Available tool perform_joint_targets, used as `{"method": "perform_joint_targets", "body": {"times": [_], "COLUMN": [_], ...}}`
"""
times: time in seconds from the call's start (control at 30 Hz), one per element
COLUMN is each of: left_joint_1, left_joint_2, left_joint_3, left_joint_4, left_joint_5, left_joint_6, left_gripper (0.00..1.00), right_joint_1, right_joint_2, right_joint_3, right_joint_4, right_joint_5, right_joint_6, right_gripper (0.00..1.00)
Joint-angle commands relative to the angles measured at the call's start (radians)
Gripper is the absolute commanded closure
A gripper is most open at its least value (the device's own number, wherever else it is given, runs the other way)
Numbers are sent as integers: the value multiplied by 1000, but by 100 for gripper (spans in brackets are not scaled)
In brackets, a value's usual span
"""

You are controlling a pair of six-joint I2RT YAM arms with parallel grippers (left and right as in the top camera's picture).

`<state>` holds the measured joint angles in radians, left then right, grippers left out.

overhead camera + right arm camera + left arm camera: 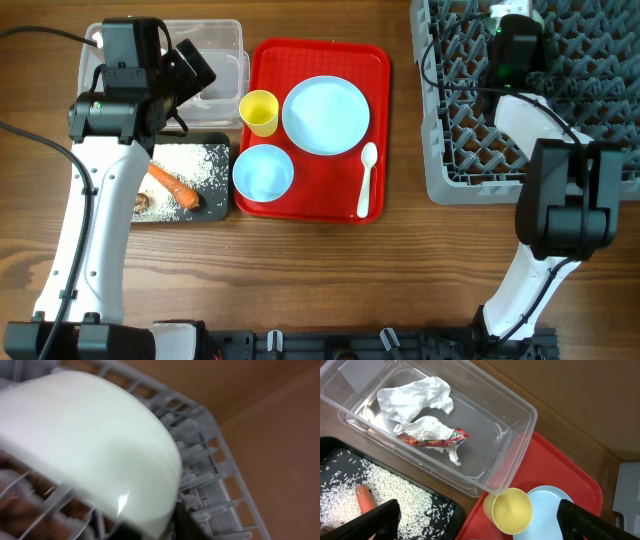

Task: Sort waste into correct bins and load items into the dishwasher rack
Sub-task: 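Carry the green bowl into the dish rack and release it, then move the right gripper back to the light blue bowl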

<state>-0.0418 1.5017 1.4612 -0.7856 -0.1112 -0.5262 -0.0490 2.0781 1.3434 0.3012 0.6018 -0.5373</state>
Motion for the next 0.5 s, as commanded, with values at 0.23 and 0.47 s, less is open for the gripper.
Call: {"method": "perform_joint_targets", "body": {"times": [0.23, 0.47], "left_joint_1": [6, 6], "left_joint_2": [0, 0], "left_joint_3": [-2, -2], "left_joint_4": [-1, -1], "left_joint_5": [-10, -10], "left_joint_6": [-6, -6], "left_gripper": [0, 0], "right_joint_1": [113, 131], "right_joint_2": [19, -109], "right_joint_3": [-9, -9], "right_joint_4": [-45, -82], "right_joint_5": [-10, -3], "right_joint_6": [18, 150], "right_gripper": [0, 0]}}
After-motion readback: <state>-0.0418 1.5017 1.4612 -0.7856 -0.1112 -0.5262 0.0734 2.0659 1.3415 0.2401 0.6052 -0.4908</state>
